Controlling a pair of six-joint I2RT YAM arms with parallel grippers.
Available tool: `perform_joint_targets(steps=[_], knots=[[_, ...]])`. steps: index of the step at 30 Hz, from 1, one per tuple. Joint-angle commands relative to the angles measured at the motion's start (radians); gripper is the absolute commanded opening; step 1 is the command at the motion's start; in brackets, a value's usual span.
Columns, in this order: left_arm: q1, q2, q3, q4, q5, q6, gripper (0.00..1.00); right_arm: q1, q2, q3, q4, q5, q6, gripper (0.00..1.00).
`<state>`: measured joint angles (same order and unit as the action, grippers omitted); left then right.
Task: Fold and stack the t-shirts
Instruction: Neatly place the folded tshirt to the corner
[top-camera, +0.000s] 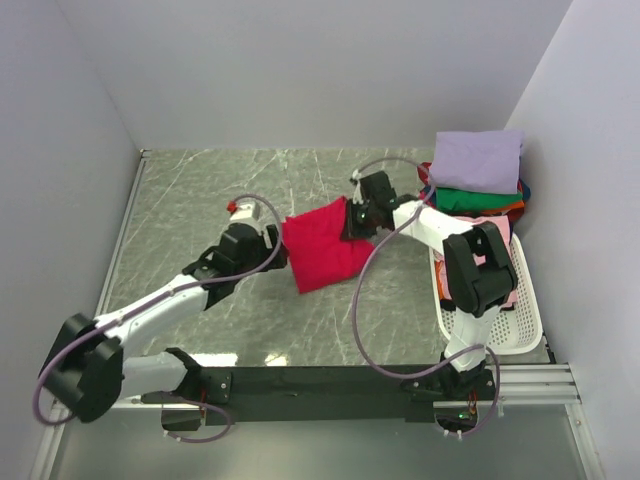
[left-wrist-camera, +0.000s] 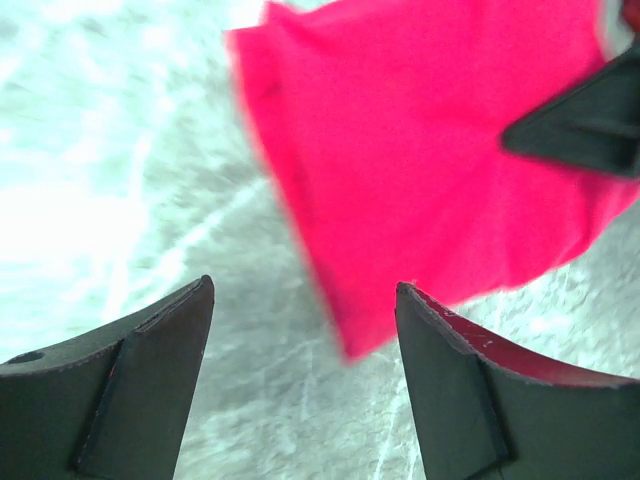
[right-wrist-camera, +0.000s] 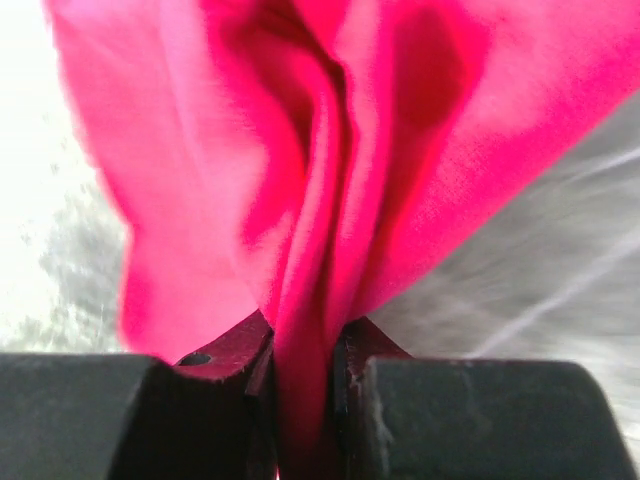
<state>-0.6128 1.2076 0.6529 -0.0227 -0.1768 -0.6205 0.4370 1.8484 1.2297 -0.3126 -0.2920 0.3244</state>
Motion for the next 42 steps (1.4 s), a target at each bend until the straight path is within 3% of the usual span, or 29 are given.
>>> perform_joint_targets(steps=[1, 12, 18, 22, 34, 42], knots=[[0.048, -0.089, 0.034, -0.095, 0.023, 0.034, 0.79, -0.059, -0.038, 0.189, -0.115, 0.08, -0.125, 0.0], [0.073, -0.109, 0.008, -0.066, 0.063, 0.025, 0.8, -0.211, 0.09, 0.632, -0.39, 0.106, -0.271, 0.0], [0.082, -0.097, -0.006, -0.057, 0.068, 0.025, 0.8, -0.308, 0.175, 0.959, -0.542, 0.119, -0.315, 0.0], [0.087, -0.097, -0.015, -0.054, 0.066, 0.024, 0.8, -0.368, 0.183, 1.054, -0.56, 0.108, -0.315, 0.0], [0.09, -0.088, -0.022, -0.048, 0.077, 0.019, 0.8, -0.581, 0.11, 1.145, -0.551, 0.013, -0.289, 0.0], [0.09, -0.103, -0.038, -0.052, 0.076, 0.013, 0.8, -0.696, 0.043, 1.036, -0.536, 0.017, -0.308, 0.0]])
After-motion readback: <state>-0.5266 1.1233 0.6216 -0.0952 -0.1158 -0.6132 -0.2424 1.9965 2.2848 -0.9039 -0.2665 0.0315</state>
